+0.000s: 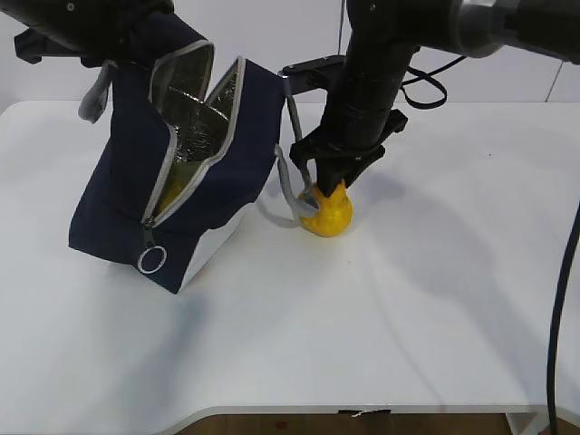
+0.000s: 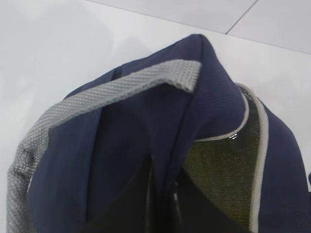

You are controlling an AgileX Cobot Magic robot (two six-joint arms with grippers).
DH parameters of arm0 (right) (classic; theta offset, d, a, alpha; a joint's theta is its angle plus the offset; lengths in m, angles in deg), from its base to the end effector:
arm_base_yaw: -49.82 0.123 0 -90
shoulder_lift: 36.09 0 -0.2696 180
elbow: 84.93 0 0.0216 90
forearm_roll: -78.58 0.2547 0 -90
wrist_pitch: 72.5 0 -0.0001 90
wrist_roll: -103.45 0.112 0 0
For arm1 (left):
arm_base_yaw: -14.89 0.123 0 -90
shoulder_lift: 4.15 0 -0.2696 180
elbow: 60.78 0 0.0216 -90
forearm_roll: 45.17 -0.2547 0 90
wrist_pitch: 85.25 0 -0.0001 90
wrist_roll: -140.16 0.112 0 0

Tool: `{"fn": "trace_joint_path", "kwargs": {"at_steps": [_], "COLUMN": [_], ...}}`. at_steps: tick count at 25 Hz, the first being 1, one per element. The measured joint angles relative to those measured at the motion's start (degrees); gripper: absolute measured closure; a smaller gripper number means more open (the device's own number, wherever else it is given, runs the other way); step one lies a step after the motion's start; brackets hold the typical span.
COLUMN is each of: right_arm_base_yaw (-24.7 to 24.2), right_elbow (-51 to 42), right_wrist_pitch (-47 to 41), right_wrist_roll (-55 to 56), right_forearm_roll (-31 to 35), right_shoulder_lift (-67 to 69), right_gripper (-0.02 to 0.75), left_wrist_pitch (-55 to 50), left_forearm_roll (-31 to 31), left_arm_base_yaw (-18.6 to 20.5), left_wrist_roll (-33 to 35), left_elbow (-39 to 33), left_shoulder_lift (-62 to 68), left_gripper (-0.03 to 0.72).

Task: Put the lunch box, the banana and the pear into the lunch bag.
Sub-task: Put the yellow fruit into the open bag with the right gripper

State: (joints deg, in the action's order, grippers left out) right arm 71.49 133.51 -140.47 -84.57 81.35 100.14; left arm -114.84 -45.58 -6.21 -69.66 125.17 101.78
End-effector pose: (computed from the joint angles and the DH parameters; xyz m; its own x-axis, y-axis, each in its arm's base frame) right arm 0.4418 0.1810 0.1879 -0.8479 -0.4676 -0.2498 -0.4858 0.8740 0.0132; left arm 0.3872 -0.1490 0.2880 -0.6933 -0.2597 -0.6723 0.0189 0.9259 -0.3772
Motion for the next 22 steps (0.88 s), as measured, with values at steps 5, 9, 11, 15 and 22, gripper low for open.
{"fn": "trace_joint_path", "kwargs": {"at_steps": [5,9,11,15,22], "right_arm_base_yaw": [0.0,0.0,0.0,0.0,0.0], "right_elbow": [0.0,0.0,0.0,0.0,0.0], "right_wrist_pitch": [0.0,0.0,0.0,0.4,0.6], "right_wrist_roll": [0.0,0.0,0.0,-0.1,-0.1], "right_forearm_roll": [-0.1,-0.1,-0.1,-0.1,-0.1], "right_shoulder_lift": [0.0,0.0,0.0,0.0,0.0], "right_gripper": [0.477,0.477,0.477,0.477,0.478], "left_wrist_pitch": [0.0,0.0,0.0,0.0,0.0], "left_forearm_roll": [0.4,0.4,0.4,0.4,0.4], "left_arm_base_yaw": [0.0,0.0,0.0,0.0,0.0], "left_wrist_roll": [0.0,0.0,0.0,0.0,0.0], "left_elbow": [0.0,0.0,0.0,0.0,0.0], "left_shoulder_lift": [0.0,0.0,0.0,0.0,0.0], "left_gripper": [0.69,0.69,0.69,0.69,0.69]}}
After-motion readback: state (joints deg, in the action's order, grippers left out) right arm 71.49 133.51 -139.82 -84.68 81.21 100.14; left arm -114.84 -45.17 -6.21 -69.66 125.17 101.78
